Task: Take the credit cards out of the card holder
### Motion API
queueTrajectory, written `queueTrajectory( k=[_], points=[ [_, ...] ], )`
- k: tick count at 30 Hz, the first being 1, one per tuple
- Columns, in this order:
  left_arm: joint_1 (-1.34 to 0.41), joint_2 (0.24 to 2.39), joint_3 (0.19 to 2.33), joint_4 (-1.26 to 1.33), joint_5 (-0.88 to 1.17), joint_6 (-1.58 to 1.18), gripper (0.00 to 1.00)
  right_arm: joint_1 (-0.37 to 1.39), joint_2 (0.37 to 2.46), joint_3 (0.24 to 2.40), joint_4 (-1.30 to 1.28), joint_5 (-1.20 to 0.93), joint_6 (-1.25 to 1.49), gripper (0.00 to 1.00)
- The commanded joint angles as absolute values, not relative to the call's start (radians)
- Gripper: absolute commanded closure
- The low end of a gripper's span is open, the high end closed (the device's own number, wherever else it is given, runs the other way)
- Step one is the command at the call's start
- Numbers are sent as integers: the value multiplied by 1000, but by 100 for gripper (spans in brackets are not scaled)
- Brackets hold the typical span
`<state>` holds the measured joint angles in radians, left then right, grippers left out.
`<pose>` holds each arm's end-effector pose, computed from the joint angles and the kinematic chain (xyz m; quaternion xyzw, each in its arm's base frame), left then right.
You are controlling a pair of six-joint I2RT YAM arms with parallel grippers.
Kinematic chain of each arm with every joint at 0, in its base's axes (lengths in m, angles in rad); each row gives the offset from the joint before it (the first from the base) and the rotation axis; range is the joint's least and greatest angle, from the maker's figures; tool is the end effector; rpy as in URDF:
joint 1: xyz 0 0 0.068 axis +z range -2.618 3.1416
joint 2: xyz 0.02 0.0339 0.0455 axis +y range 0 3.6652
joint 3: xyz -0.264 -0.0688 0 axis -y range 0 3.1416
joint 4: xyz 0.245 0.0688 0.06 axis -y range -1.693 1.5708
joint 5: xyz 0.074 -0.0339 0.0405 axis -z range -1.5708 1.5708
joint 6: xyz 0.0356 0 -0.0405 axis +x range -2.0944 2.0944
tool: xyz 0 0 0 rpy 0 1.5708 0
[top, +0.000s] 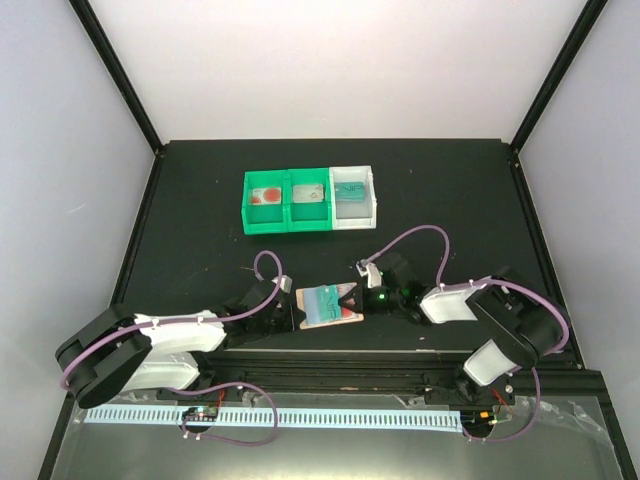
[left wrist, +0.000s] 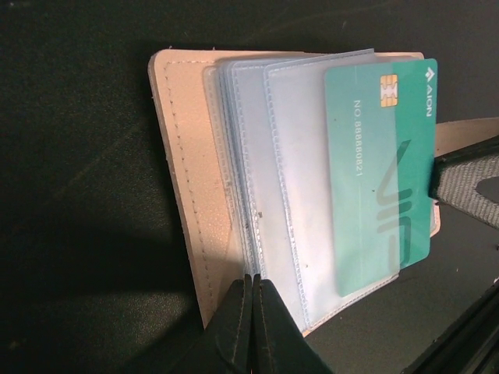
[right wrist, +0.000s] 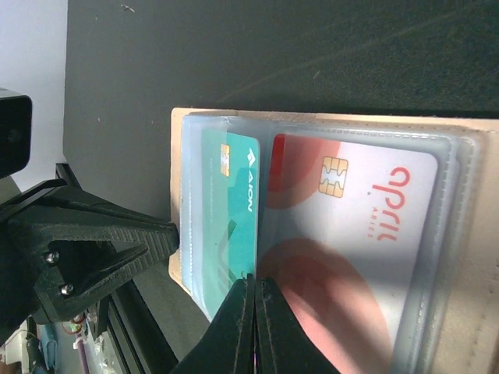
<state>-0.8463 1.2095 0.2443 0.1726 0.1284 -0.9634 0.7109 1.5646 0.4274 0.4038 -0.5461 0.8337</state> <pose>0.1240 -0.1470 0.1153 -0.0297 0.9232 -0.3344 0.1872 0.1799 0.1793 0.1105 -0.0555 0.8848 0.4497 0.1085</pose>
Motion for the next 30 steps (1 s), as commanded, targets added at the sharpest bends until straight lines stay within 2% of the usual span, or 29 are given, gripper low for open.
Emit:
queueTrajectory(
  k=[1, 3, 8, 12, 17, 25, 27, 30],
  points=[
    [-847, 1191, 247, 168, 116, -967, 98, 694, 1508, 413, 399, -540, 824, 99],
    [-847, 1174, 254, 156, 120, -966, 95, 690, 1479, 422, 347, -519, 796, 99],
    [-846, 1130, 291, 90, 101, -938, 60, 682, 1412, 446, 227, -486, 730, 99],
    [-846, 1081, 338, 25, 102, -880, 46, 667, 1361, 456, 158, -486, 697, 99],
    [-839, 1002, 373, -13, 132, -785, 35, 653, 1304, 478, 77, -493, 649, 99],
    [-728, 905, 319, 94, 380, -688, 25, 653, 1234, 481, 53, -575, 647, 99],
    [-711, 887, 324, 68, 378, -673, 25, 653, 1227, 483, 43, -544, 638, 99],
    [-702, 904, 318, 83, 383, -679, 34, 653, 1258, 505, 14, -520, 604, 99]
  ],
)
